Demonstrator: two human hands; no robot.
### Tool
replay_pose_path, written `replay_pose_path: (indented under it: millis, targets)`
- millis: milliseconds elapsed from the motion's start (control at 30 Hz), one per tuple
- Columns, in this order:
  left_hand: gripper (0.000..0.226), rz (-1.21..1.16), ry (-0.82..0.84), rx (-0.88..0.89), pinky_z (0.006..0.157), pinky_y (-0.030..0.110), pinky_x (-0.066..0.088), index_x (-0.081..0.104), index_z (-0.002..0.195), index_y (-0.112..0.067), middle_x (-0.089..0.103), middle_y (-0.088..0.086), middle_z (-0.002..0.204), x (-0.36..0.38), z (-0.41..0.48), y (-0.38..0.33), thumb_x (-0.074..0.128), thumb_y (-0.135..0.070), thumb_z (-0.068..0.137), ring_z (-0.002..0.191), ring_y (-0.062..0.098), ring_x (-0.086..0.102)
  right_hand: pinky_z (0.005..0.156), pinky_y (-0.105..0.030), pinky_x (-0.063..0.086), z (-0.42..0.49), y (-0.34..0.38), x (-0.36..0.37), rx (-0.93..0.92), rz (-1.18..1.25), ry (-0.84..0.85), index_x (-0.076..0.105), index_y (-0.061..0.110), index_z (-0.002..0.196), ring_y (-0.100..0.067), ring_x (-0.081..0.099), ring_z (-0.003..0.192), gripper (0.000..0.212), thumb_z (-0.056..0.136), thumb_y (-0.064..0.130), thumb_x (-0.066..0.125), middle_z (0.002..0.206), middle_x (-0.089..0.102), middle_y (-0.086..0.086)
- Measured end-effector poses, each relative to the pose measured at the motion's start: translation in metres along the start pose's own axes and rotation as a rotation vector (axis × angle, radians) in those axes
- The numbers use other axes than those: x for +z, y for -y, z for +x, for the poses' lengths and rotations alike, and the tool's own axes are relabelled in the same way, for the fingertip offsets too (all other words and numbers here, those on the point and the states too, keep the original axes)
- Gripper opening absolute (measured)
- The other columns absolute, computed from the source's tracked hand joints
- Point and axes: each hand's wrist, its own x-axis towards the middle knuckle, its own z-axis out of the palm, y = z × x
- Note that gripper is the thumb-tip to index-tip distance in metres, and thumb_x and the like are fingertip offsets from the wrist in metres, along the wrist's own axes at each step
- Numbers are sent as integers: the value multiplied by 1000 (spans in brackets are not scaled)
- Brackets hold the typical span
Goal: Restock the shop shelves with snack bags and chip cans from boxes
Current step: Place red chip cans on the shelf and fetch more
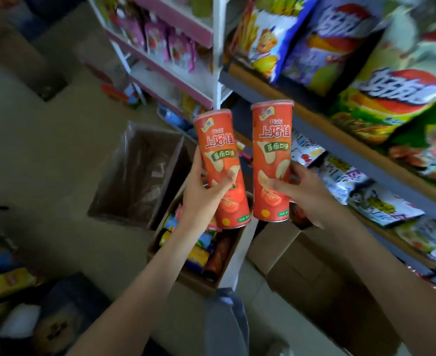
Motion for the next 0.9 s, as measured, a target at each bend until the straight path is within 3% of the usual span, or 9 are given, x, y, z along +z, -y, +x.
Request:
replay_pose_path:
  millis: [133,300,467,567,667,767,900]
  targets:
    - [81,30,132,105,96,37,52,33,146,-44,65,-14,123,52,-49,-57,79,-34,80,109,3,63,79,-27,59,-70,28,-48,-96,24,-96,60,21,122,-8,70,94,49,78,24,80,111,70,5]
    - [84,101,265,268,97,41,52,35,141,-54,66,-15,121,129,-126,-108,82,-43,72,109,5,64,88,-38,56,-174,38,-130,-251,47,-186,62,18,119,-14,69,99,43,79,20,78,111,71,2]
    - [87,142,403,396,98,39,51,32,141,-57,64,-21,120,221,-218,-147,79,-56,68,110,2,62,75,-30,57,-293,35,-217,-380,86,-277,60,16,116,-15,71,94,49,73,21,83,104,74,2]
    - [96,141,464,482,91,26,50,29,142,-56,63,-27,113,277,-272,-171,78,-63,60,105,-2,61,74,-28,57,-359,36,-269,-445,65,-355,56,13,118,-12,71,91,48,77,17,79,103,73,1]
    - [89,138,530,565,85,22,49,23,142,-58,58,-29,113,328,-321,-201,77,-53,72,102,-7,58,64,-21,54,-418,43,-315,-563,52,-460,58,15,110,-6,70,78,41,74,19,78,89,73,8]
    - [78,129,576,658,82,15,48,26,137,-57,58,-30,114,365,-347,-229,76,-39,80,100,-9,61,65,-19,53,-456,56,-347,-679,77,-521,54,19,116,-2,67,78,43,79,9,74,88,71,10]
    - [75,129,610,804,78,9,46,30,130,-59,61,-37,99,423,-377,-274,79,-35,79,92,-18,59,70,-21,54,-504,75,-398,-871,-8,-626,29,32,144,-3,67,88,77,84,6,69,107,67,4]
